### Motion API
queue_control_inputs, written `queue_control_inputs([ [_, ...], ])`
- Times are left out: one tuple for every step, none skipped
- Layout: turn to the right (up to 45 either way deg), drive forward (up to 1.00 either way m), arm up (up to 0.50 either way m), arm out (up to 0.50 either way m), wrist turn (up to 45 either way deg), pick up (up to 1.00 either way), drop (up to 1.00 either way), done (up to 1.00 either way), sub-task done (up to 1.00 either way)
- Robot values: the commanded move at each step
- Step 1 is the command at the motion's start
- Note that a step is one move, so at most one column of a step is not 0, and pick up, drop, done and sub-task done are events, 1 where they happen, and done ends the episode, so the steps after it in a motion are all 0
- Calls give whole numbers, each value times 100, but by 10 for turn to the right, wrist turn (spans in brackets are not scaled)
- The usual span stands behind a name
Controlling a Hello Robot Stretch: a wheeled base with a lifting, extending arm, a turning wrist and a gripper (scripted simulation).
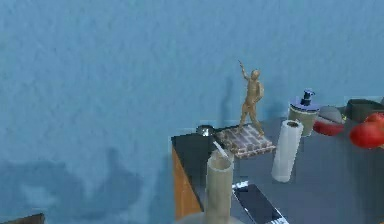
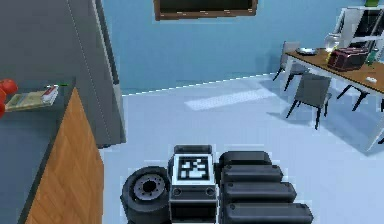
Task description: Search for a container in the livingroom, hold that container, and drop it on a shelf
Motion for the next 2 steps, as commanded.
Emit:
queue_control_inputs([
  [450, 0, 0, 0, 0, 0, 0, 0, 0],
  [150, 0, 0, 0, 0, 0, 0, 0, 0],
])
